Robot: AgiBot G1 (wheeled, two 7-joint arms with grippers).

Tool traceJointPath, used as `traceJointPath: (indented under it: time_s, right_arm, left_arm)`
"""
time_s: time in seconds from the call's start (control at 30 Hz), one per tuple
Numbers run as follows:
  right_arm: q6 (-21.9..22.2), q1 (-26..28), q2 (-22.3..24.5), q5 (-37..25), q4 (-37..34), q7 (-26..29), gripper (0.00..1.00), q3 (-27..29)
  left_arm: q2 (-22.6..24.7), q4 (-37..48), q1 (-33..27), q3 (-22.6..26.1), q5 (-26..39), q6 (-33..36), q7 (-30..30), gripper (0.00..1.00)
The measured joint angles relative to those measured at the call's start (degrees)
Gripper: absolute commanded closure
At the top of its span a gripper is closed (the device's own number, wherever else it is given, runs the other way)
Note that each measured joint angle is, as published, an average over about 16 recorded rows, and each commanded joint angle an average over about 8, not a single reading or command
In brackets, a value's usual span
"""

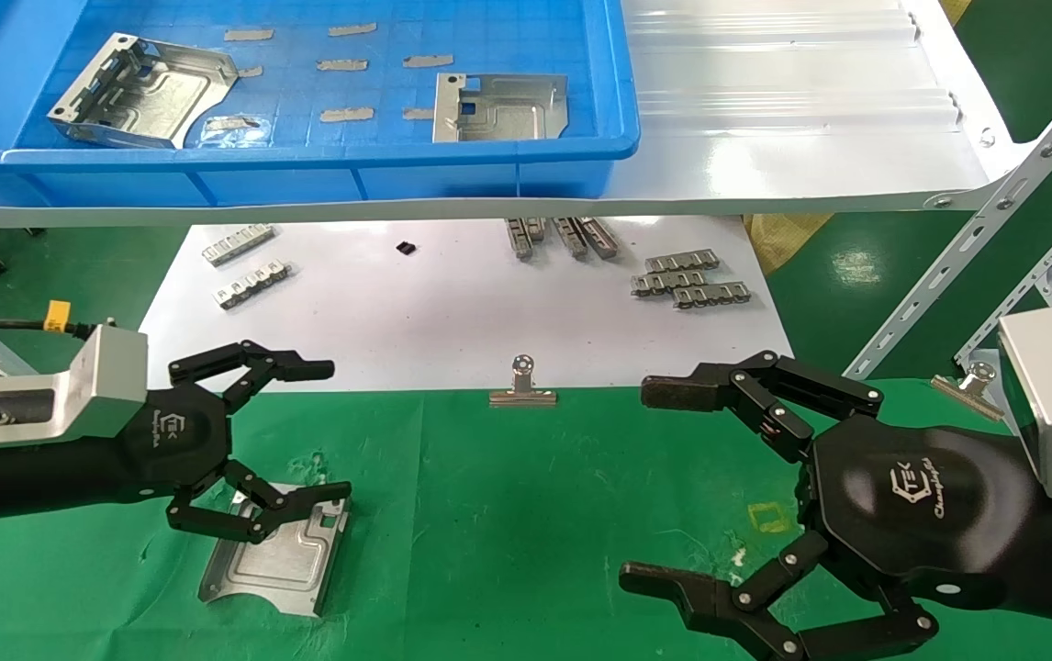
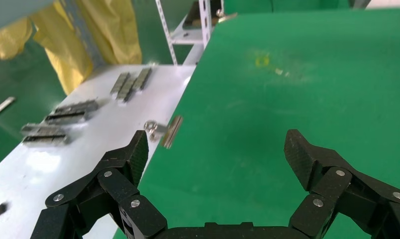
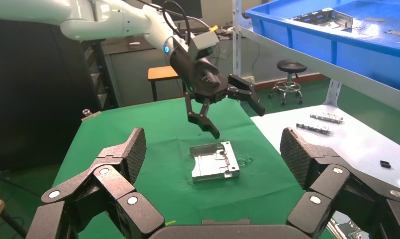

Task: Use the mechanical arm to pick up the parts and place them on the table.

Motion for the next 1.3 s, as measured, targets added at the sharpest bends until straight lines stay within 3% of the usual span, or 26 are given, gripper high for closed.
traceJointPath:
  time_s: [1.3]
  right_arm:
    - [0.01, 0.00, 0.00, 0.01, -0.01, 0.00, 0.00, 0.00]
  left_arm:
    - [-7.18, -39.67, 22.06, -27.88, -4.19, -3.13, -30.36, 0.00]
